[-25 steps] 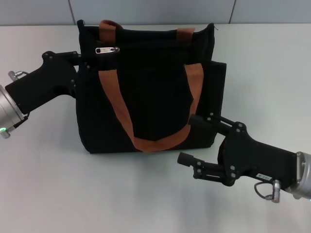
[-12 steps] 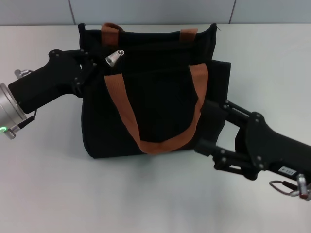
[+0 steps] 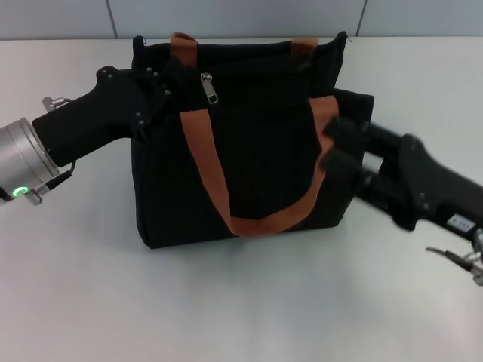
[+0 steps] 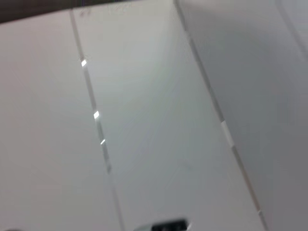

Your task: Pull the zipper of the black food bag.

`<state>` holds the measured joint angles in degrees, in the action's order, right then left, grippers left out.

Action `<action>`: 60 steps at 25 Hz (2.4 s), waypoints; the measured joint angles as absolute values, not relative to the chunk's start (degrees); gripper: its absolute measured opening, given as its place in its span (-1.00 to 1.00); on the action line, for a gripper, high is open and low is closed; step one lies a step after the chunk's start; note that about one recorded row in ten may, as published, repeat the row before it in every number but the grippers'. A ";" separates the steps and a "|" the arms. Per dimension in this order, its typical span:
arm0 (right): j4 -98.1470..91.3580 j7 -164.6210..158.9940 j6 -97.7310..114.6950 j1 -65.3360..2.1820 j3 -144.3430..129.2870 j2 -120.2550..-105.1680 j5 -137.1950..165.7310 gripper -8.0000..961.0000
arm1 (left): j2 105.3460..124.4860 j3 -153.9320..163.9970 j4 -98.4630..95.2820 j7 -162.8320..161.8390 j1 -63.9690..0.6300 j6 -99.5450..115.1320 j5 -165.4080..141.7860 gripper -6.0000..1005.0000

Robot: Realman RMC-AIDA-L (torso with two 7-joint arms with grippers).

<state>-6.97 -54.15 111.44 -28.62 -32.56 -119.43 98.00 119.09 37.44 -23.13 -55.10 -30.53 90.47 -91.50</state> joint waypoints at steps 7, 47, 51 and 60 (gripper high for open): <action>-7.15 -57.21 110.78 -29.40 -28.52 -119.42 97.99 0.09 | 119.13 37.44 -22.09 -53.09 -32.12 90.76 -91.50 -0.91; -4.41 -62.79 95.64 -38.62 -30.62 -119.76 91.82 -0.28 | 119.18 37.44 -18.68 -49.59 -39.69 92.29 -90.88 -0.86; -4.39 -62.81 94.79 -38.64 -30.65 -119.73 91.84 -0.28 | 119.18 37.44 -18.68 -49.58 -39.79 92.39 -90.87 -0.86; -4.79 -67.46 93.29 -39.88 -33.32 -119.63 92.58 -0.29 | 119.18 37.44 -18.72 -49.57 -39.99 92.39 -90.87 -0.85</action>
<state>-4.79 -67.46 93.29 -39.88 -33.32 -119.63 92.58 119.18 37.44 -18.72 -49.57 -39.99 92.39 -90.87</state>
